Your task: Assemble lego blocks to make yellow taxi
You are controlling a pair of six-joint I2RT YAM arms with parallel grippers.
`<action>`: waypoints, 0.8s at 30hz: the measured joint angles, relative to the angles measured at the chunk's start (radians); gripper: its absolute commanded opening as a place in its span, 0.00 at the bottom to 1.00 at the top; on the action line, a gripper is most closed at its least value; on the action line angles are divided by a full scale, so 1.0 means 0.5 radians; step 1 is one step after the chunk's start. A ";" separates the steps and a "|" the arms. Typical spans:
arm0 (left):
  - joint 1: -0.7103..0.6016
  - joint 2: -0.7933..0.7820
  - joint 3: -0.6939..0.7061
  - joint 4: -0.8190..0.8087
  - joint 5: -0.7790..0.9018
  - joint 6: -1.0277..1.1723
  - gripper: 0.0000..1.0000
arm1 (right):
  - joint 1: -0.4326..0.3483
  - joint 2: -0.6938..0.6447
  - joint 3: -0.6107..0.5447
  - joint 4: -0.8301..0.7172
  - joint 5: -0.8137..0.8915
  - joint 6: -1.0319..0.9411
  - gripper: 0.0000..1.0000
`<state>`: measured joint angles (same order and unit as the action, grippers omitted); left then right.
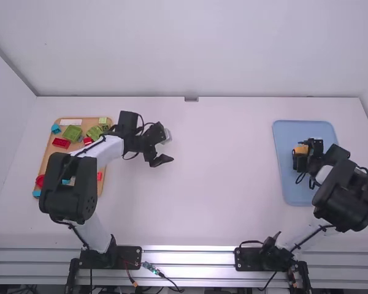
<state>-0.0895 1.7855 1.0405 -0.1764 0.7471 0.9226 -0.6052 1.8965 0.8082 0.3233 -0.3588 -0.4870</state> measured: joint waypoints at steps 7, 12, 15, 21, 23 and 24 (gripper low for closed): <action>-0.001 0.001 0.000 0.134 -0.193 -0.296 0.99 | 0.088 -0.003 0.005 -0.111 0.253 0.138 0.99; -0.001 0.000 0.000 0.212 -0.370 -0.639 0.99 | 0.180 -0.101 0.101 -0.554 0.454 0.214 0.99; -0.001 0.000 0.000 0.266 -0.542 -0.900 0.99 | 0.251 -0.197 0.216 -0.899 0.547 0.233 0.99; -0.006 -0.021 0.000 0.208 -0.895 -1.311 0.99 | 0.396 -0.352 0.449 -1.418 0.639 0.243 0.99; -0.008 -0.065 0.000 0.140 -1.005 -1.437 0.99 | 0.478 -0.401 0.536 -1.587 0.653 0.264 0.99; -0.009 -0.087 0.000 0.119 -1.044 -1.475 0.99 | 0.504 -0.412 0.559 -1.631 0.658 0.278 0.99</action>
<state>-0.0940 1.7420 1.0405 -0.1169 0.2253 0.1852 -0.3531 1.6905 1.0878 -0.4923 -0.0299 -0.3477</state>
